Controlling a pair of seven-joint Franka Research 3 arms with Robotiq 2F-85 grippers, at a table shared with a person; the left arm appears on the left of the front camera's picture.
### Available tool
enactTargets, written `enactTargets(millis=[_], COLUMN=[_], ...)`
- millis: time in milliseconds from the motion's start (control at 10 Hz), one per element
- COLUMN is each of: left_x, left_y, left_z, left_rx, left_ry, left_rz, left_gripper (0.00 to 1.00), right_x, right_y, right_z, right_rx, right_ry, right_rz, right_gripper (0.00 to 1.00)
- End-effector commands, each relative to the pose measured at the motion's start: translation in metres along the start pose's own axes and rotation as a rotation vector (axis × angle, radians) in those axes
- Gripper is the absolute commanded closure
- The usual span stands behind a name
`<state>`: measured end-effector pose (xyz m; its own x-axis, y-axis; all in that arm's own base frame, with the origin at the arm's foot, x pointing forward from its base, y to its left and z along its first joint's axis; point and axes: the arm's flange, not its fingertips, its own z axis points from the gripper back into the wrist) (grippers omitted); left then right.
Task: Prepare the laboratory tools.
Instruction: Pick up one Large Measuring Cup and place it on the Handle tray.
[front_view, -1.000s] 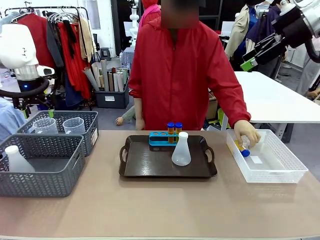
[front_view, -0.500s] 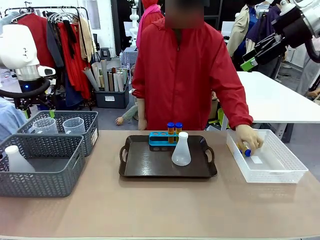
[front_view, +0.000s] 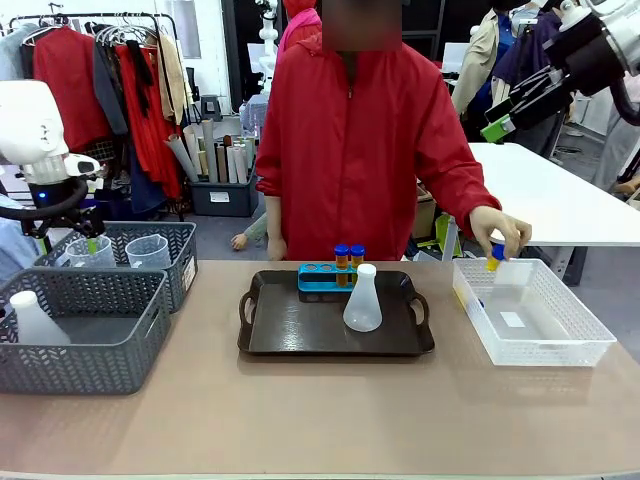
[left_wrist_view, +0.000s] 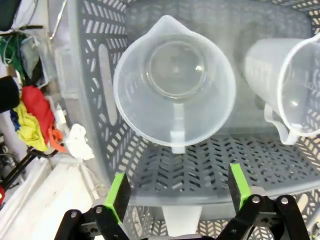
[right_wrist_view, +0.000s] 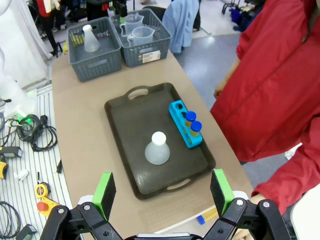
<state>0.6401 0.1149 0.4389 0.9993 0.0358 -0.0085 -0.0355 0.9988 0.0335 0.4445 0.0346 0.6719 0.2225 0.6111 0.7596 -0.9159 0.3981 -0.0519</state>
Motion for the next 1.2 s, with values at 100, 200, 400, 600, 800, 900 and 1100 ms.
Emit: enactTargets(millis=[100,200,400,600,800,900,1100], left_x=[0.007,0.008,0.011,0.015,0.018,0.019,0.020], left_y=[0.005,0.005,0.005,0.005,0.008,0.008,0.009], left_z=[-0.012,-0.016,-0.024,-0.033,-0.038,-0.042,-0.045], left_rx=[-0.038,-0.054,-0.066,-0.058,-0.052,-0.044,-0.033], left_ry=[-0.024,-0.017,-0.022,-0.017,-0.014,-0.024,-0.041], left_rz=[-0.066,-0.074,-0.089,-0.081,-0.075,-0.076,-0.080], left_gripper=[0.00,0.00,0.00,0.00,0.00,0.00,0.23], right_x=[0.001,0.001,0.001,0.001,0.001,0.001,0.001], right_y=[0.001,0.001,0.001,0.001,0.001,0.001,0.001], right_z=[0.000,0.000,0.000,0.000,0.000,0.000,0.000], right_rx=[0.006,0.006,0.006,0.006,0.006,0.006,0.006], right_ry=[-0.013,-0.013,-0.013,-0.013,-0.013,-0.013,-0.013], right_rz=[0.000,0.000,0.000,0.000,0.000,0.000,0.000], right_gripper=[0.00,0.00,0.00,0.00,0.00,0.00,0.00])
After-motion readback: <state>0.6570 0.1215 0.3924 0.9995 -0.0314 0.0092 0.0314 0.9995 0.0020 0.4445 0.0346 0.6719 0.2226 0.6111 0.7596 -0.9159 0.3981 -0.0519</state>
